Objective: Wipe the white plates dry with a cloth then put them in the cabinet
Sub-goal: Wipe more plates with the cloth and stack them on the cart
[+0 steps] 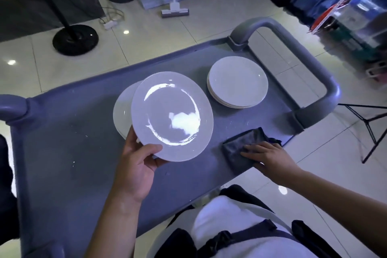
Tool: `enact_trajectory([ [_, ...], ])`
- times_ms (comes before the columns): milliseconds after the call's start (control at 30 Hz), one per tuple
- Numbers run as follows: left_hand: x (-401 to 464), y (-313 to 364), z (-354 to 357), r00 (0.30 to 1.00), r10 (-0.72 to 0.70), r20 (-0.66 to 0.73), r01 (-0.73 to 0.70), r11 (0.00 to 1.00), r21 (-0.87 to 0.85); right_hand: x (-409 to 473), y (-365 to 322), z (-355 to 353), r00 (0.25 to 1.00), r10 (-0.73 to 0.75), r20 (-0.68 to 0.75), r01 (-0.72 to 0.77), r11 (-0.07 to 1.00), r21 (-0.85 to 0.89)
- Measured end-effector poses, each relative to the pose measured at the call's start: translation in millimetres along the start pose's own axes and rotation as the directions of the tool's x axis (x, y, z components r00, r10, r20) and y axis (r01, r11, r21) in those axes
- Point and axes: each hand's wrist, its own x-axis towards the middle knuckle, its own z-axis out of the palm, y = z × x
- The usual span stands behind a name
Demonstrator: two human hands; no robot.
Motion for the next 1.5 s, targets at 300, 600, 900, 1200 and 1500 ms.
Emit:
enact_trajectory([
  [300, 9, 18, 50, 0.994, 0.089, -0.067, -0.084, 0.994, 0.075, 56, 7, -108, 0.862, 0.504, 0.060, -0.279, 0.372, 0.885],
  [600, 8, 30, 115, 0.978, 0.199, -0.058, -0.180, 0.953, 0.245, 141, -23, -212, 0.914, 0.401, -0.054, 0.066, -0.017, 0.998],
  [900, 7, 43, 156, 0.973, 0.219, -0.066, -0.186, 0.924, 0.335, 158, -73, -240, 0.940, -0.281, -0.192, 0.191, -0.031, 0.981],
  [1200, -12, 21, 165, 0.961, 0.225, -0.159, -0.225, 0.974, 0.019, 141, -52, -215, 0.695, -0.718, -0.042, 0.139, 0.077, 0.987],
  [1500, 3, 15, 182, 0.894, 0.305, -0.327, -0.321, 0.947, 0.006, 128, -9, -212, 0.626, -0.777, 0.064, 0.246, 0.275, 0.930],
])
